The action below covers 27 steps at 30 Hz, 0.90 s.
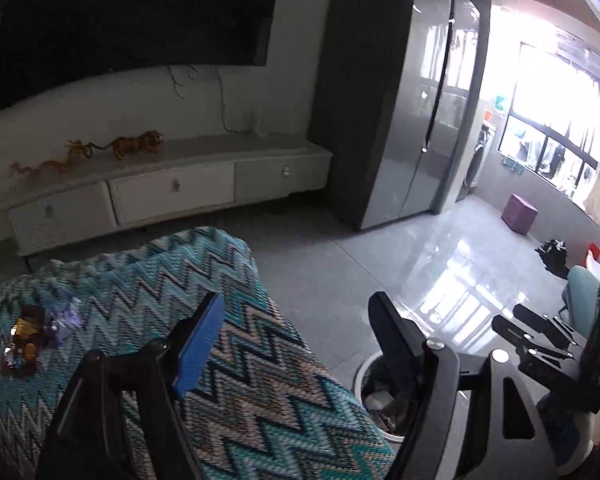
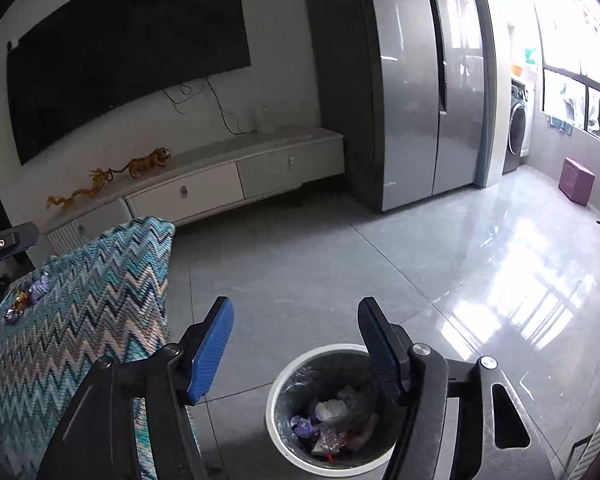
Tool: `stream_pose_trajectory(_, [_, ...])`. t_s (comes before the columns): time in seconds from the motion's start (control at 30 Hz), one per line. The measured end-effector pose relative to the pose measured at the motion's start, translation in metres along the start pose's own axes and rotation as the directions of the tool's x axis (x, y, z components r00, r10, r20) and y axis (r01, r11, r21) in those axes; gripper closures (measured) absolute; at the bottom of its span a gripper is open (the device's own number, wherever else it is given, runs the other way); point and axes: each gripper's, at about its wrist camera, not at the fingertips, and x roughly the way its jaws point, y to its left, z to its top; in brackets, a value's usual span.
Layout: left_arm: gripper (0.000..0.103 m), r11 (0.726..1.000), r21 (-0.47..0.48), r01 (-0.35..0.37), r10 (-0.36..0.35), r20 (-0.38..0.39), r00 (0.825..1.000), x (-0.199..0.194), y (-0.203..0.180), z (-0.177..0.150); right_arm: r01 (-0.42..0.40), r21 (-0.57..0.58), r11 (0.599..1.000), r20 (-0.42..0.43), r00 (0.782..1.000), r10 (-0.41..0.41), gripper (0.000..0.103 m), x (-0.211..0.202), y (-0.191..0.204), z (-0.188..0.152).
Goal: Collect trash
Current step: 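Move both open tools back over the blanket toward the snack bag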
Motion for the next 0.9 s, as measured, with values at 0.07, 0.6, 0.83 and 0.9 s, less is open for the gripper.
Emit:
stream_pose_trajectory(0.07, [0.028,0.998,-0.013,-0.057,0.057,0.047,0.997,-0.019,0.022,0.004,-0.023,-0.027,0.999,0.029,0.999,0.024,0.035,-0.008,0.019,0.01])
stream_pose_trajectory(0.6, [0.013,0.887,-0.182,-0.425,0.462,0.306,0.832,-0.169,0.145,-0.003,-0.154,-0.209,0.966,0.203,0.959,0.197,0.002,-0.071,0.158,0.056])
stream_pose_trajectory(0.83, [0.013,0.852,-0.215,-0.477,0.523,0.342,0.78,-0.209,0.175,-0.014,-0.201,-0.284,0.937,0.209,0.941,0.265,0.001,-0.084,0.21,0.059])
stream_pose_trajectory(0.9, [0.013,0.849,-0.226,-0.478,0.528,0.347,0.775,-0.219,0.184,-0.016,-0.213,-0.31,0.927,0.212,0.935,0.285,0.0,-0.088,0.226,0.059])
